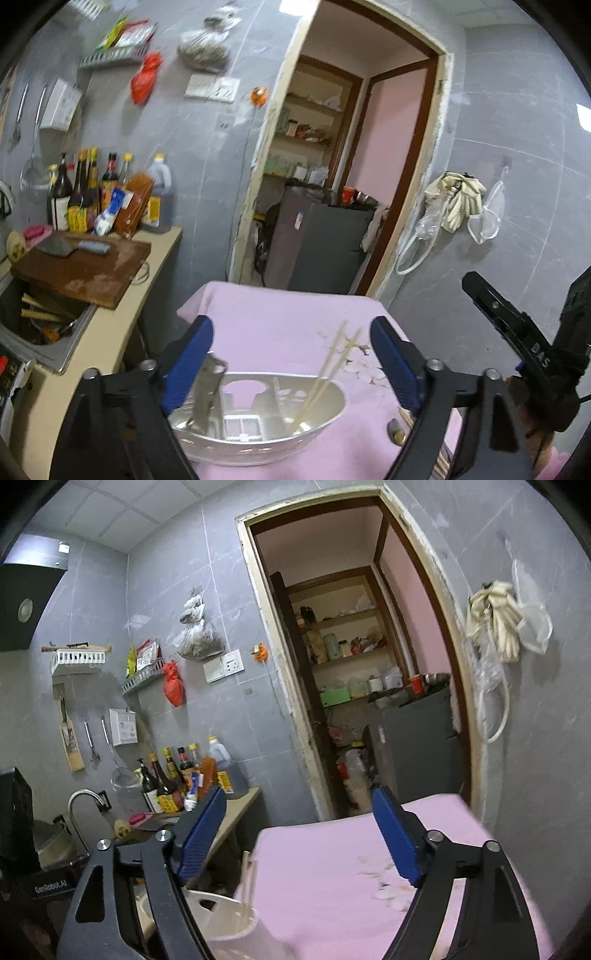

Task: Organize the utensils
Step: 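Open the left tool to drop the spoon while the right tool drops the chopstick into the caddy, then move both tools back to the remaining cutlery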

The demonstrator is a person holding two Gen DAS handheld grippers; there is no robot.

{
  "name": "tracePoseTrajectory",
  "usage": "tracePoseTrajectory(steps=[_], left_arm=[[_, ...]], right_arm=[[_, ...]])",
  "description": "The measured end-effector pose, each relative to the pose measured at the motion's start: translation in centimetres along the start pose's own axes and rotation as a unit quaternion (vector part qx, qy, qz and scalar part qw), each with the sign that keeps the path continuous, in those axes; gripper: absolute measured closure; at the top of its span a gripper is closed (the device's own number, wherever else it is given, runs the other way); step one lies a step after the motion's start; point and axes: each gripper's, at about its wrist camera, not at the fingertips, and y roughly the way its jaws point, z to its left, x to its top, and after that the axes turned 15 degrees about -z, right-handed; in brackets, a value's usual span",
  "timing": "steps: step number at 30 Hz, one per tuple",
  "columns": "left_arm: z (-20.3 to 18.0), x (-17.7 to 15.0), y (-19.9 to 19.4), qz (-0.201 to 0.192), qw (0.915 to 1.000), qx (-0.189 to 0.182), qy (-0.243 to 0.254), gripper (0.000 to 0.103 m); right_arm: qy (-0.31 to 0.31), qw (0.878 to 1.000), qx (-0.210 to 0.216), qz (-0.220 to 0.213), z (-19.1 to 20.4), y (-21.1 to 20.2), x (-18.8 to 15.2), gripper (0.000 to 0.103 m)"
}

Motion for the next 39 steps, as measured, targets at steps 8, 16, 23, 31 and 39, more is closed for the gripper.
tracePoseTrajectory(steps=[8,16,23,31,39], left_arm=[[-5.6,-1.0,-0.5,-0.02,0.9992,-0.009,0.033,0.002],[-10.1,-3.7,0.0,-0.007,0.9988,-0.015,0.045,0.001],[-13.3,-7.5,0.9,0.034,0.9979,-0.02,0.051,0.001],[-15.1,-12.9,3.5,0.082,0.995,-0.008,0.056,0.001],[-14.4,-16.9,6.9,0.147,0.9883,-0.014,0.036,0.001]], right_arm=[[-0.052,0.998,-0.042,0.009,-4.0,-4.3,2.5,0.011],[-0.065,0.993,-0.088,0.042,-9.6,-6.9,2.5,0.002],[-0.043,0.989,-0.106,0.091,-15.4,-7.6,-0.3,0.002],[-0.016,0.984,-0.089,0.154,-20.5,-6.6,-5.7,0.002],[0.044,0.972,-0.046,0.226,-22.6,-4.2,-11.6,0.012]])
